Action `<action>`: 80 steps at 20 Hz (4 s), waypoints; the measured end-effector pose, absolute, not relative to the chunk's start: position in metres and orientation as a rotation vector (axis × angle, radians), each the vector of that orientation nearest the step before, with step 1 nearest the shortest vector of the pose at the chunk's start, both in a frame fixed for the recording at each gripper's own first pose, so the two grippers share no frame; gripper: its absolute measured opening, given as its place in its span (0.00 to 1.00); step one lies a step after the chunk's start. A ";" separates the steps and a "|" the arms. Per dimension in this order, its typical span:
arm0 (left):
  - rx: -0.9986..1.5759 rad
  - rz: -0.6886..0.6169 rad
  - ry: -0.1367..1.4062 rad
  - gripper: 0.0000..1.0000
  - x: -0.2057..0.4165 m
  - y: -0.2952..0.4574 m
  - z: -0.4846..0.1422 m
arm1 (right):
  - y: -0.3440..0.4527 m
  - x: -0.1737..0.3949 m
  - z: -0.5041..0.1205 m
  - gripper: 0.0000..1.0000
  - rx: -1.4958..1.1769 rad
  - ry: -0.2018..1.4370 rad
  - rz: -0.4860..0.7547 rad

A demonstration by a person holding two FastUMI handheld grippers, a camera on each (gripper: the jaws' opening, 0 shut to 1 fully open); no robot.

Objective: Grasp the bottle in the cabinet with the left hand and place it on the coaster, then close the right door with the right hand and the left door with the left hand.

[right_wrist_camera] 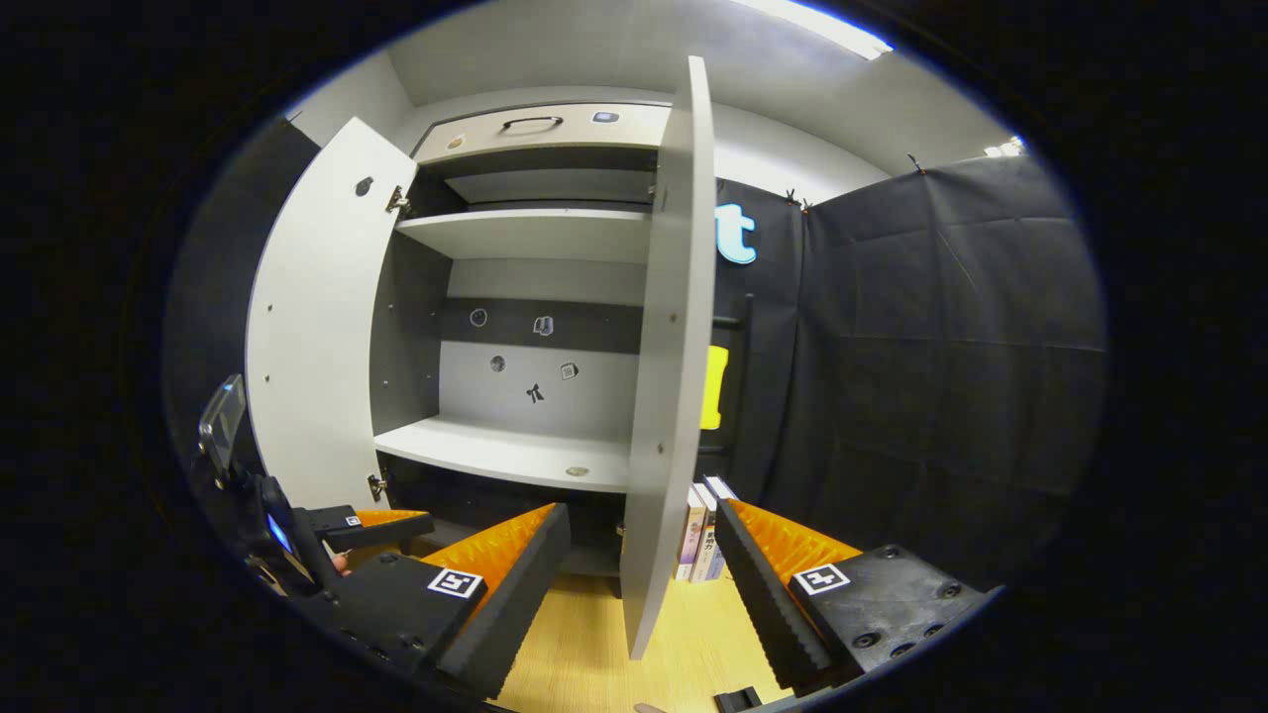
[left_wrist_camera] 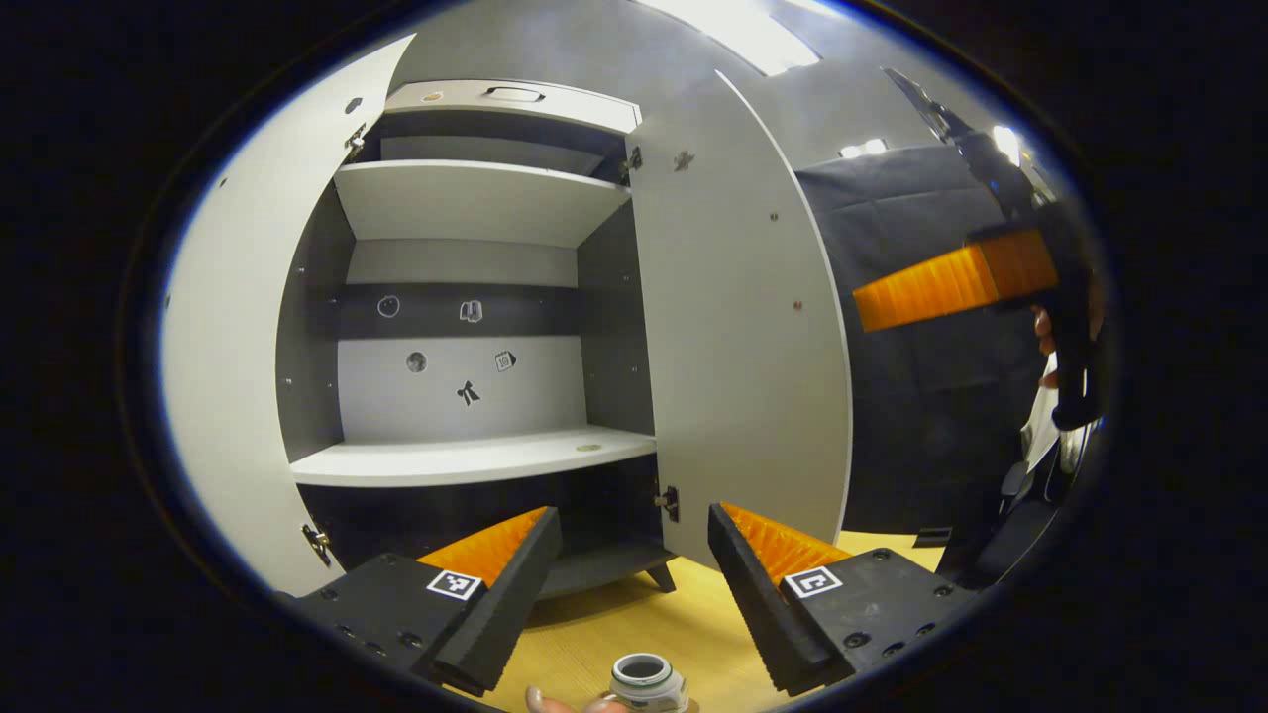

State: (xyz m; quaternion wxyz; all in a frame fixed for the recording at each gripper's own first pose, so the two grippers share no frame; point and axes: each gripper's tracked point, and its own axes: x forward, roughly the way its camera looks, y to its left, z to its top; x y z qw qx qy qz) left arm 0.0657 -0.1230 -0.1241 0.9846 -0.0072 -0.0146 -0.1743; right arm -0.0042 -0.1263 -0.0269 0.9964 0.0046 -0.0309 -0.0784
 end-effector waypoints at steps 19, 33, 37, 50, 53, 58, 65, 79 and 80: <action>-0.064 0.240 0.068 0.95 -0.067 0.143 -0.043 | -0.185 0.053 0.020 0.95 0.068 -0.172 -0.123; -0.112 0.251 0.025 0.95 -0.069 0.229 -0.031 | -0.004 0.111 0.016 0.93 0.019 -0.159 0.085; -0.114 0.238 0.007 0.95 -0.067 0.238 -0.030 | 0.033 0.121 0.015 0.98 0.021 -0.137 0.142; -0.112 0.088 0.014 0.95 -0.033 0.221 -0.040 | 0.002 0.096 0.026 0.98 0.015 -0.176 0.033; -0.123 0.079 0.017 0.95 -0.033 0.222 -0.039 | 0.003 0.094 0.026 0.98 0.000 -0.180 0.030; -0.095 0.068 0.028 0.95 -0.032 0.223 -0.038 | 0.005 0.096 0.025 0.98 -0.011 -0.177 0.035; -0.072 0.080 0.025 0.99 -0.030 0.237 -0.039 | 0.008 0.103 0.020 0.98 -0.018 -0.158 0.031; -0.133 -0.131 0.002 0.94 0.023 0.173 -0.039 | 0.010 0.108 0.005 0.98 -0.061 -0.107 -0.006; -0.143 -0.136 -0.004 0.94 0.028 0.165 -0.037 | 0.003 0.107 0.007 0.98 -0.071 -0.107 -0.009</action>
